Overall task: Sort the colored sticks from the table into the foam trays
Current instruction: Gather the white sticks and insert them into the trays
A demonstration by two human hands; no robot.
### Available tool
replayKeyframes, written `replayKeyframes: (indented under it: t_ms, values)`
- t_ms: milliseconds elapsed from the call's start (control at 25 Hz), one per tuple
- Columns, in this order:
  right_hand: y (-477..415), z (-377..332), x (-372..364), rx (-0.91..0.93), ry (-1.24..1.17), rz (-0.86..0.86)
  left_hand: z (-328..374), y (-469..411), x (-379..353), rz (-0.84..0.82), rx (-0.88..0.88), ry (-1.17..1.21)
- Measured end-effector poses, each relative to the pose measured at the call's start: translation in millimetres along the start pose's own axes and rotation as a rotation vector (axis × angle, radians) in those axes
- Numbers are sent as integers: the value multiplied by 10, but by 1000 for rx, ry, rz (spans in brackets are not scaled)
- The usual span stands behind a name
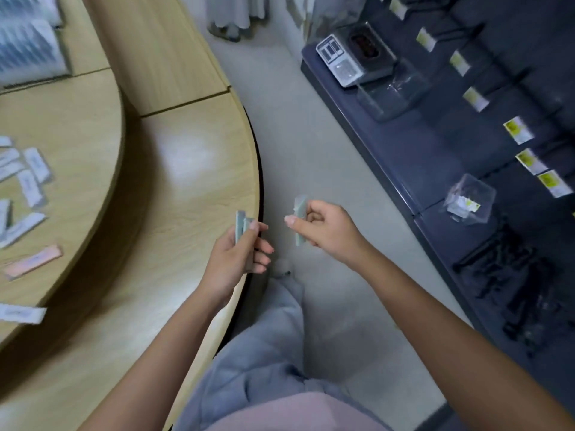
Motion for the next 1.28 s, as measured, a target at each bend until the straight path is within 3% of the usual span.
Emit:
replayKeyframes:
  t_ms: [160, 440, 760, 1000, 1280]
  values:
    - [-688, 43, 464, -34, 24, -4, 473, -900, -334, 24, -26, -17]
    - [-2179, -364, 1393, -4, 82, -25, 1882, -2418, -781, 78, -131, -113]
    - [-4368, -896, 1781, 79, 133, -226, 2509, -3914, -595, 396, -82, 14]
    - [-5656, -1990, 1171, 241, 290, -553, 2663, -4380, -169, 653, -30, 265]
    - [-6479, -2715, -228, 348, 480, -847, 2821, -4597, 1068, 942, 0, 436]
Point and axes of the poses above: each hand's wrist, its own y-axis away from the middle knuckle, its own x-axis out of the back of the hand, z = x × y, the point moved 10 cm from there along -y, towards the middle knuckle
